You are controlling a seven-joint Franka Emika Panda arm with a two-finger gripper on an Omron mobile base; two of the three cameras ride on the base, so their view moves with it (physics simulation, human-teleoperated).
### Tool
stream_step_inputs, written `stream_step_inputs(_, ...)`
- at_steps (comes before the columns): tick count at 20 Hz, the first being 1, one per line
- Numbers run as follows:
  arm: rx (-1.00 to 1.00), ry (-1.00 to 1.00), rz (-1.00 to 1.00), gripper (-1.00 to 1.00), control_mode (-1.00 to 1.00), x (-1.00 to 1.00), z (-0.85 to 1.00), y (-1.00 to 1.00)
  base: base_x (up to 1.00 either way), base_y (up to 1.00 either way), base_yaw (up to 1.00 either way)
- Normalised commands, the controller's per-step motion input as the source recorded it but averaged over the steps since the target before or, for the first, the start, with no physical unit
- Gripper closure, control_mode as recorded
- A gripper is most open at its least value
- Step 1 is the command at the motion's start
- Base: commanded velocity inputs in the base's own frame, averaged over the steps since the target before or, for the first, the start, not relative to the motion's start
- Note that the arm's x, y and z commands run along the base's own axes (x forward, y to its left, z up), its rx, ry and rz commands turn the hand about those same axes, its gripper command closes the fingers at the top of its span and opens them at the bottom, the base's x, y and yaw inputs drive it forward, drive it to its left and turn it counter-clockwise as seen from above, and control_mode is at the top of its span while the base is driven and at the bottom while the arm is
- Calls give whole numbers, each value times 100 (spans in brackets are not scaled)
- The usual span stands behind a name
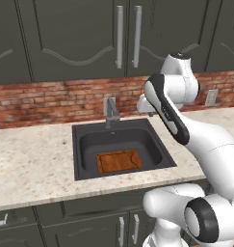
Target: Turn on the sink faucet with hot water and rinse the cutting board for ten seconds, then turn off the faucet. Push the cutting board to reach the water if necessary.
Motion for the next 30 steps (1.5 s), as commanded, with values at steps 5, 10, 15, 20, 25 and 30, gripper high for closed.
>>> stream_step_inputs(5,0,-5,0,-100,-100,-7,-1,0,0,0,0)
stream_step_inputs(10,0,-22,0,-100,-100,-15,-15,0,0,0,0)
stream_step_inputs(15,0,-29,0,-100,-100,-10,-18,0,0,0,0)
stream_step_inputs(20,0,-26,0,-100,-100,0,-22,0,0,0,0)
stream_step_inputs(25,2,-17,0,-100,-100,0,-21,-3,0,0,0)
stream_step_inputs(30,3,-7,0,-100,-100,5,-10,0,0,0,0)
